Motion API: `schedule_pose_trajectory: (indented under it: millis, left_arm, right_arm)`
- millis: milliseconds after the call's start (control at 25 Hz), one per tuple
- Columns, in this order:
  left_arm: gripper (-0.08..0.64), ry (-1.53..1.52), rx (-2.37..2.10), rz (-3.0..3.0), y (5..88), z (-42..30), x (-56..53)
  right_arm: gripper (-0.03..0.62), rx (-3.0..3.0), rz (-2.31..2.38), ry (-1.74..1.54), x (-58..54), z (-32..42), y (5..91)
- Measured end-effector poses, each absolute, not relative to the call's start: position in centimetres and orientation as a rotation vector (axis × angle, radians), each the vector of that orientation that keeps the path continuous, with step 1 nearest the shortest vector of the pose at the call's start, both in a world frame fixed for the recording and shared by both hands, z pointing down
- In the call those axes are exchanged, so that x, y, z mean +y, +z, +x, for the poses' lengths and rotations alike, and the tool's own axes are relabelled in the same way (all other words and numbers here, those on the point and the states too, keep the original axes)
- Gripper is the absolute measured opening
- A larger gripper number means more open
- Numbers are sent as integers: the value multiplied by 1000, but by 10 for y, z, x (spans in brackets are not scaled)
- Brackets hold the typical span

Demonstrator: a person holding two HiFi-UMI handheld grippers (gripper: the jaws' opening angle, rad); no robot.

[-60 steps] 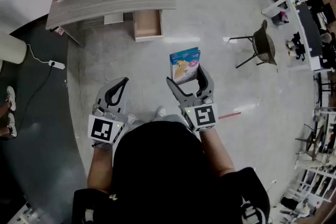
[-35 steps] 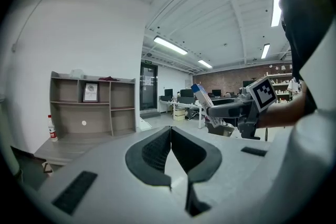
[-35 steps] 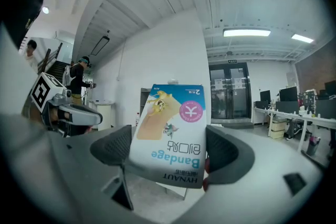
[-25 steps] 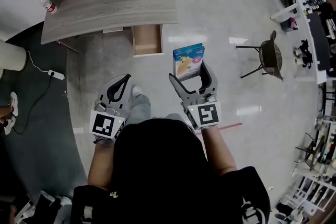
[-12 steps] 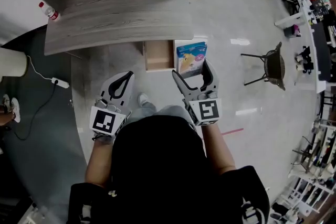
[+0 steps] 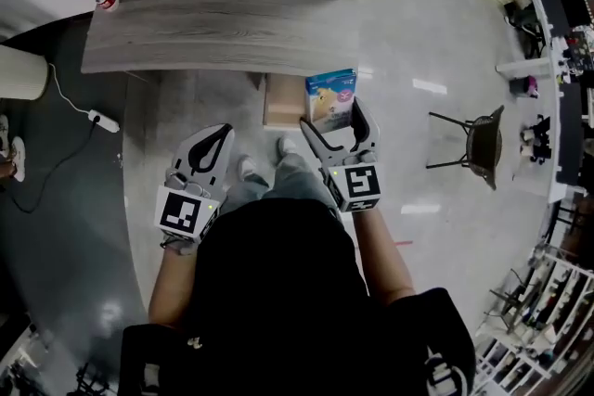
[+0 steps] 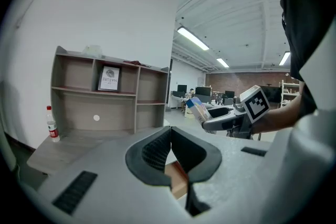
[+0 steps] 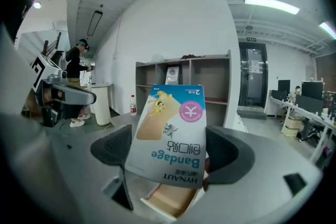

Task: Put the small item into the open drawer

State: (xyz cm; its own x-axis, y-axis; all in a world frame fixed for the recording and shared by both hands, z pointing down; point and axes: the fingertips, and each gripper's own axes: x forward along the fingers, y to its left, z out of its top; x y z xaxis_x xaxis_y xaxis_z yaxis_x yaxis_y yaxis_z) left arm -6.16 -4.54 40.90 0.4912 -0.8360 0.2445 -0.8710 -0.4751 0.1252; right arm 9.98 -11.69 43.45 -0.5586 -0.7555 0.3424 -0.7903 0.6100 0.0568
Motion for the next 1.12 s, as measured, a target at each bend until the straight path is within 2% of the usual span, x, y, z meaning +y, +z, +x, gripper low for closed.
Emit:
schedule_pose_trajectory:
  millis: [480, 1120]
  left_arm:
    - [3, 254, -1700, 2239, 431, -53, -50]
    - [3, 291, -2014, 1800, 441, -45, 2]
  right_arm:
    - [457, -2449, 797, 146, -156, 90, 531]
    - [456, -2258, 255, 184, -138, 93, 692]
